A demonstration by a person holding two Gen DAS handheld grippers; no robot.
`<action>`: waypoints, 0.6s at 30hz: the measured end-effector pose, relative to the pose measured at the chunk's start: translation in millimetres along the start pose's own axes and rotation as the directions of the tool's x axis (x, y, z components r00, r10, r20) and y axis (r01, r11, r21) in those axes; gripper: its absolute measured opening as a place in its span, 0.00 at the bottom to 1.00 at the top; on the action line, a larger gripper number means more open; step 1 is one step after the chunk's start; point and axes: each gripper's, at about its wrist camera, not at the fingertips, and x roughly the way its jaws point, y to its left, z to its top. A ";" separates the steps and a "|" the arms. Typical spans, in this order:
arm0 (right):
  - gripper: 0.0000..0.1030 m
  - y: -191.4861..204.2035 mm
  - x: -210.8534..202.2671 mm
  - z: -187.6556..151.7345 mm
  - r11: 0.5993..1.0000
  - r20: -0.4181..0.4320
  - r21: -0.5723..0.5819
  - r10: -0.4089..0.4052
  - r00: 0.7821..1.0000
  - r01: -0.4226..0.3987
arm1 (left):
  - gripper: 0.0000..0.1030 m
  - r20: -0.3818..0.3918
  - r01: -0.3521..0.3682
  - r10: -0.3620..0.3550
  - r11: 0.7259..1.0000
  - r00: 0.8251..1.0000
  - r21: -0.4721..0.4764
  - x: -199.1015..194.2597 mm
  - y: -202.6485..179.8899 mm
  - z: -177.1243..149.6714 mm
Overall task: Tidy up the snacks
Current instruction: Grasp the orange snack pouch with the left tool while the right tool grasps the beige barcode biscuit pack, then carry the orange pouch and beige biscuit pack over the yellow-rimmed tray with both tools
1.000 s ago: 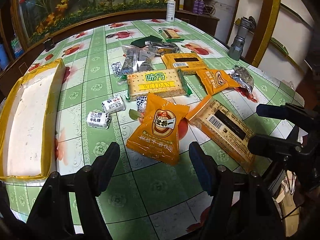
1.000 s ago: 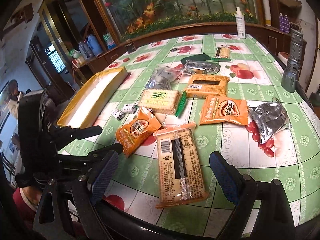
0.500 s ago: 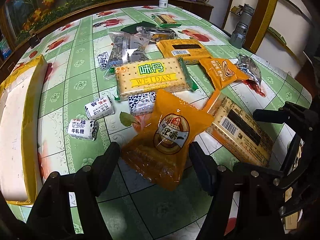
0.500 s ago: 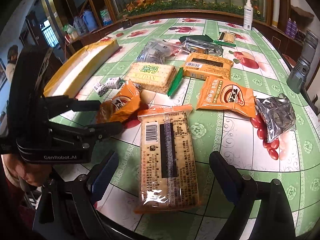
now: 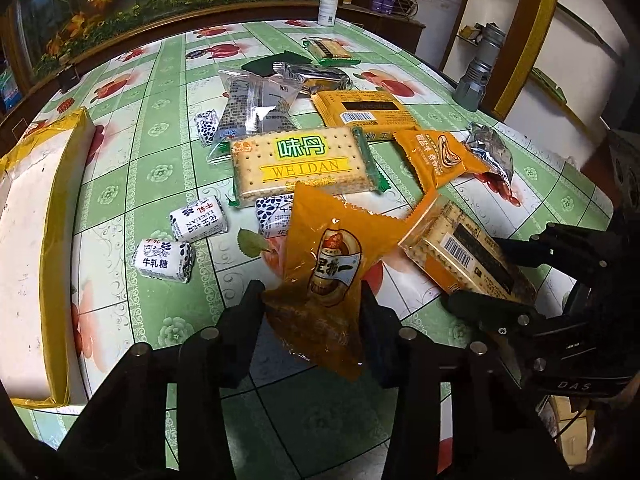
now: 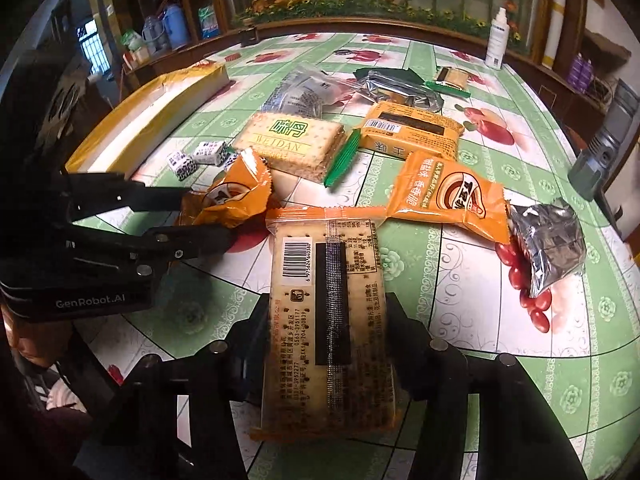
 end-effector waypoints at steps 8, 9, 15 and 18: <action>0.53 1.9 -15.1 4.1 0.996 0.043 0.041 0.072 0.996 -0.074 | 0.39 0.079 -0.006 0.013 0.996 0.997 -0.088 -35.0 23.0 1.6; 0.53 2.8 -18.0 6.6 0.995 0.054 0.047 0.091 0.994 -0.093 | 0.39 0.087 -0.020 0.029 0.994 0.996 -0.105 -40.1 28.1 1.5; 0.53 18.1 -25.1 25.9 0.983 0.102 0.044 0.173 0.980 -0.179 | 0.39 0.125 -0.126 0.157 0.965 0.980 -0.228 -68.9 70.8 -4.2; 0.53 32.5 -21.2 35.1 0.973 0.108 0.029 0.224 0.969 -0.228 | 0.39 0.134 -0.169 0.214 0.944 0.968 -0.283 -82.5 94.3 -10.8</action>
